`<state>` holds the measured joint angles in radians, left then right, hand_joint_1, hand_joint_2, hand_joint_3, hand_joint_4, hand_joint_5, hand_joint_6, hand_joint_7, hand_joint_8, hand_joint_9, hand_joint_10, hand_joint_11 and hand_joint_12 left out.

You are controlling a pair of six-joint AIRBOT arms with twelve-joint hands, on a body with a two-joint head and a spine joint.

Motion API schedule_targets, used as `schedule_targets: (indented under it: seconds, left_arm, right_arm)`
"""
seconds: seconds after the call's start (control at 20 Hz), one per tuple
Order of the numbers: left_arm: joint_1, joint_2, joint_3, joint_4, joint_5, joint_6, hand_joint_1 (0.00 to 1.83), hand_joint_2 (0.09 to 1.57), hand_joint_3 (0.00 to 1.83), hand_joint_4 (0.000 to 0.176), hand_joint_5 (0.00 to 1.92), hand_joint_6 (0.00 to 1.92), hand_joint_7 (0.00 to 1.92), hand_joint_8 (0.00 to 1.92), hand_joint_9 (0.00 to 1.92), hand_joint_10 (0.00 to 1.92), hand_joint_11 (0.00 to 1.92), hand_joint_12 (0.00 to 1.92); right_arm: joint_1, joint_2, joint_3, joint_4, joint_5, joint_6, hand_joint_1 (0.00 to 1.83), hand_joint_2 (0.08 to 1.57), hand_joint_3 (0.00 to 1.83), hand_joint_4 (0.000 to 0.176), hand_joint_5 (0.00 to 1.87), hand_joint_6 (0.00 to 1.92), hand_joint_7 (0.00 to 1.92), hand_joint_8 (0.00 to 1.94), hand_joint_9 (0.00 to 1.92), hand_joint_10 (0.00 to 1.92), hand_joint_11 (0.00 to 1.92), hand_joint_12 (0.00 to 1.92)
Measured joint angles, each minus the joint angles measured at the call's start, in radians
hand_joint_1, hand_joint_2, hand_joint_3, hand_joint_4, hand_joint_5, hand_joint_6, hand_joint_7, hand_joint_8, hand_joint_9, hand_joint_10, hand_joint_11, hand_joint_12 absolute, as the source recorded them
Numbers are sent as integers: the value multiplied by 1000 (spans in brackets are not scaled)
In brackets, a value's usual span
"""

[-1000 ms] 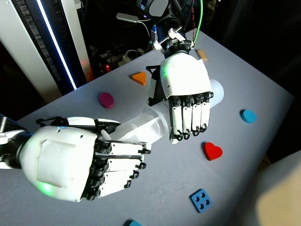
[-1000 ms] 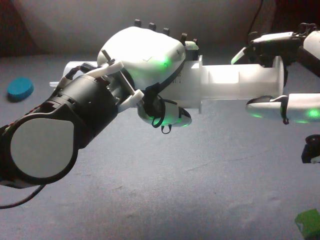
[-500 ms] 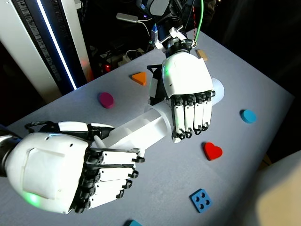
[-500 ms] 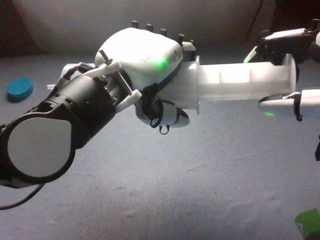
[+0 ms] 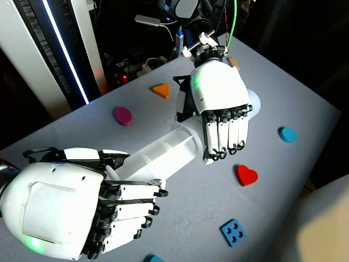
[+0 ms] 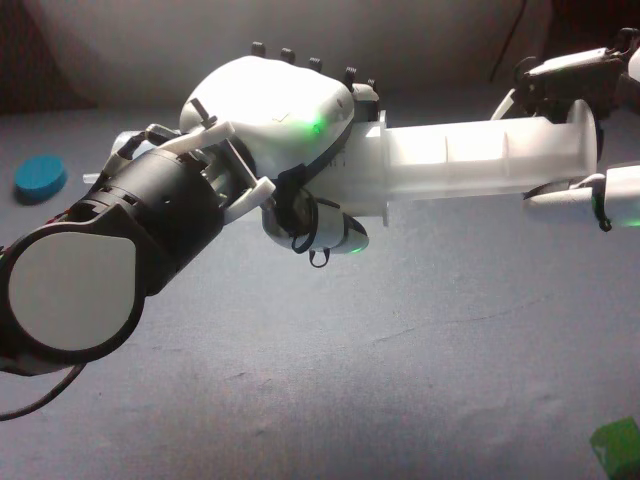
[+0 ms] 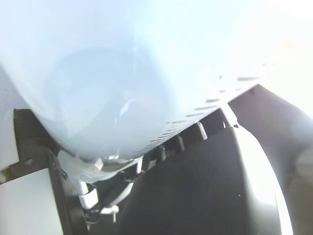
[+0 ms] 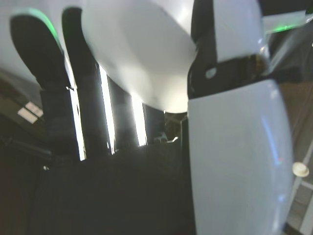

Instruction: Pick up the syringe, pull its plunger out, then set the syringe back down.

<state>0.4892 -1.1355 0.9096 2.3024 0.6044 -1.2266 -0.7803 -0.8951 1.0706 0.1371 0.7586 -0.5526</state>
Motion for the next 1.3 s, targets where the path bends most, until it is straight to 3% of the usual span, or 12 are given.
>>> schedule_targets:
  seconds: [0.45,0.65,0.9,1.05,1.1,1.2,1.25,1.3]
  left_arm:
    - [-8,4,0,-6,-14,32,1367,1170,0,0,735,1104,941,1098,841,1460,705,1374]
    - [-14,5,0,2,-19,36,1354,1204,0,0,684,1179,858,1218,767,1518,712,1382]
    - [-24,5,5,10,-22,39,1368,1165,0,0,757,1061,930,1117,860,1445,722,1343]
    - [-24,6,5,10,-23,42,1369,1165,1,0,757,1053,929,1122,859,1449,733,1344]
    - [-24,8,5,10,-23,42,1467,1156,5,0,735,1054,906,1115,858,1347,736,1581]
    - [-26,10,5,11,-27,44,1491,1155,4,0,721,1060,901,1112,861,1321,733,1640]
    - [-26,10,5,11,-27,44,1495,1151,0,0,730,1041,915,1091,886,1298,734,1628]
    - [-26,10,5,11,-27,44,1494,1155,2,0,719,1055,905,1108,874,1316,723,1644]
  right_arm:
    - [10,2,8,-10,-28,-1,1373,1129,0,0,786,1159,986,893,974,1226,902,1250]
    - [10,5,8,-13,-23,-2,1373,1127,0,0,798,1152,971,908,984,1209,900,1238]
    - [18,17,13,-23,-22,-2,1372,1127,0,0,803,1162,960,922,987,1194,900,1229]
    - [18,18,13,-22,-26,-3,1367,1136,2,0,825,1181,935,931,933,1252,797,1228]
    - [18,19,14,-23,-26,-3,1362,1146,1,0,832,1206,896,955,913,1267,768,1224]
    - [18,21,14,-22,-27,-3,1354,1167,2,0,769,1298,856,1040,878,1284,703,1200]
    - [18,24,14,-23,-28,-5,1206,1201,1,0,745,1367,858,1131,764,850,650,1187]
    - [18,24,14,-23,-28,-5,1130,1209,0,0,775,1290,774,608,770,586,610,1162]
